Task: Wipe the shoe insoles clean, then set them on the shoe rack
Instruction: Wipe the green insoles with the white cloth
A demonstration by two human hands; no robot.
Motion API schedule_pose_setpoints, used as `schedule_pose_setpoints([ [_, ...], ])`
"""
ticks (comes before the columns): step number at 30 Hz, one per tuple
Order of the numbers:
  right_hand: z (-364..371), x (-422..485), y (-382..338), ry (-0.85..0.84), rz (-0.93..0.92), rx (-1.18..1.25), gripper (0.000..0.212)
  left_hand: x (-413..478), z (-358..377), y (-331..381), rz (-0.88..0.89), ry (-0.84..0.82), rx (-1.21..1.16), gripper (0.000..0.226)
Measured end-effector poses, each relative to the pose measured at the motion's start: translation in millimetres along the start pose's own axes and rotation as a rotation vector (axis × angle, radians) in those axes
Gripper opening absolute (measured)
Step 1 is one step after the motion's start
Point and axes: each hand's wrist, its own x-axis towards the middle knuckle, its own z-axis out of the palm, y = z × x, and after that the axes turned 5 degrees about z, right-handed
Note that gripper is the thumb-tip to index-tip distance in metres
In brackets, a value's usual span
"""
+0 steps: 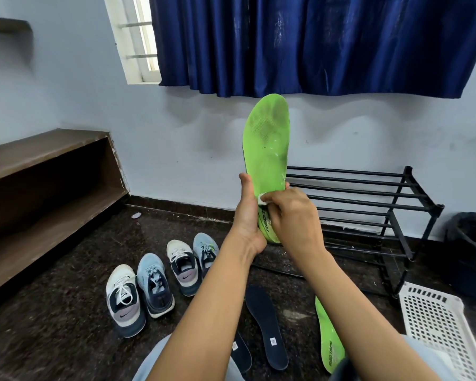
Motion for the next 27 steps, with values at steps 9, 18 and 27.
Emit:
schedule_pose_setpoints([
  [9, -4.5, -21.2, -2.5, -0.194, 0.18, 0.172, 0.023, 11.1, -6.9, 7.1, 0.067, 0.067, 0.033, 0.087],
  [18, 3.5, 3.7, 4.8, 0.034, 0.1, 0.044, 0.018, -4.2, 2.3, -4.5, -0.047, 0.062, 0.079, 0.078],
  [27, 2.7, -21.2, -2.3, -0.182, 0.12, 0.191, 0.024, 5.2, -9.9, 8.9, 0.022, 0.034, -0.049, 0.09],
])
